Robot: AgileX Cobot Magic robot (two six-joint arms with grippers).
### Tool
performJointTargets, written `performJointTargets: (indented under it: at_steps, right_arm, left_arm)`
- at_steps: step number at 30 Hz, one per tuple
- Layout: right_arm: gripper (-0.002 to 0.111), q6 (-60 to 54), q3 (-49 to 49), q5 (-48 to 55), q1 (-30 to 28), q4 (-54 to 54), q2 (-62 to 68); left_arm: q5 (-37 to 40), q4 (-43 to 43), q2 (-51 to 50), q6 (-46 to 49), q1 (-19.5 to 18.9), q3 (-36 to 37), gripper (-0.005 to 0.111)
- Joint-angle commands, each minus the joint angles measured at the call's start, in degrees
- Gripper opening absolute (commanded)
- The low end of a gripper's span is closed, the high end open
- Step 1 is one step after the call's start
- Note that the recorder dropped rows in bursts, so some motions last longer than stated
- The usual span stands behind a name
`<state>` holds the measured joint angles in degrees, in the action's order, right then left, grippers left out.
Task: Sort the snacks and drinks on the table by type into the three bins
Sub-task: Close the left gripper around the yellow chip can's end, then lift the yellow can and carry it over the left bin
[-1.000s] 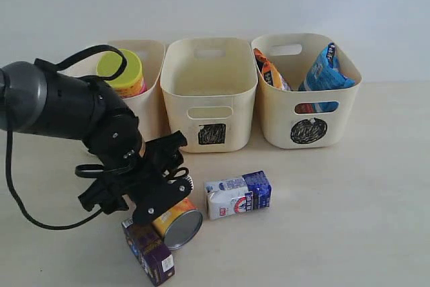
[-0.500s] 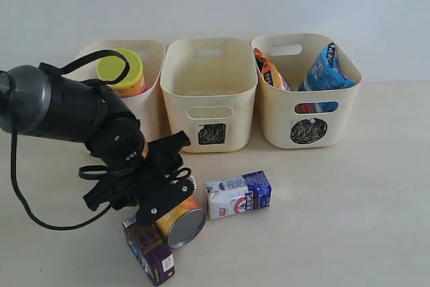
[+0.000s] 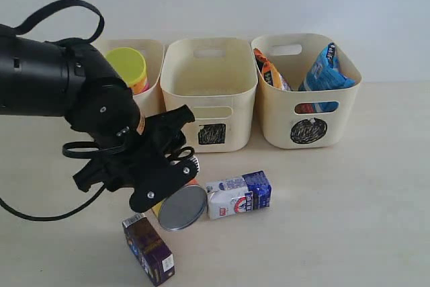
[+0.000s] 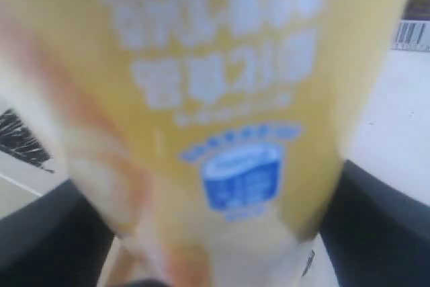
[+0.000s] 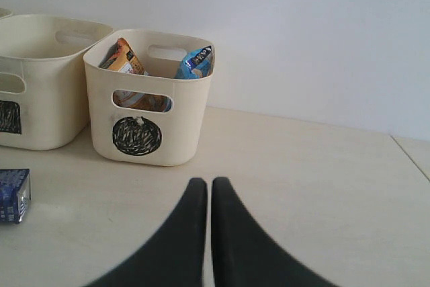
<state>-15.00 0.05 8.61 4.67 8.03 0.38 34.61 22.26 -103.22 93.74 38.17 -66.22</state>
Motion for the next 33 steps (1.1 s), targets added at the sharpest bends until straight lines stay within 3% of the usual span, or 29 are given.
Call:
performJointTargets:
  at_steps: [1, 7, 11, 15, 17, 22, 33]
  right_arm:
    - [0.0, -0.4, -0.05, -0.36, -0.16, 0.19, -0.38]
    - [0.0, -0.4, -0.05, -0.67, -0.16, 0.19, -0.38]
    - [0.0, -0.4, -0.05, -0.67, -0.16, 0.19, -0.38]
    - [0.0, -0.4, -0.05, -0.67, -0.16, 0.19, -0.38]
    - [0.0, -0.4, -0.05, -0.67, -0.16, 0.19, -0.38]
    - [0.0, -0.4, -0.05, -0.67, -0.16, 0.19, -0.38]
    - [0.0, -0.4, -0.05, -0.67, -0.16, 0.19, -0.38]
  left_arm:
    - [5.42, -0.87, 3.98, 0.2, 3.48, 0.27, 0.007]
    - [12.94, -3.04, 9.0, -6.14, 8.94, 0.37, 0.007]
    - [12.4, -4.69, 14.13, -21.59, 11.47, 0.37, 0.007]
    - [10.78, -3.34, 20.64, -40.96, 11.63, 0.18, 0.006]
    - [9.8, -3.21, 24.08, -45.52, 11.47, 0.18, 0.004]
    - [7.16, -8.46, 33.02, -47.87, 7.31, 0.18, 0.004]
    - [-11.26, -9.37, 41.12, -73.73, -11.55, 0.18, 0.004]
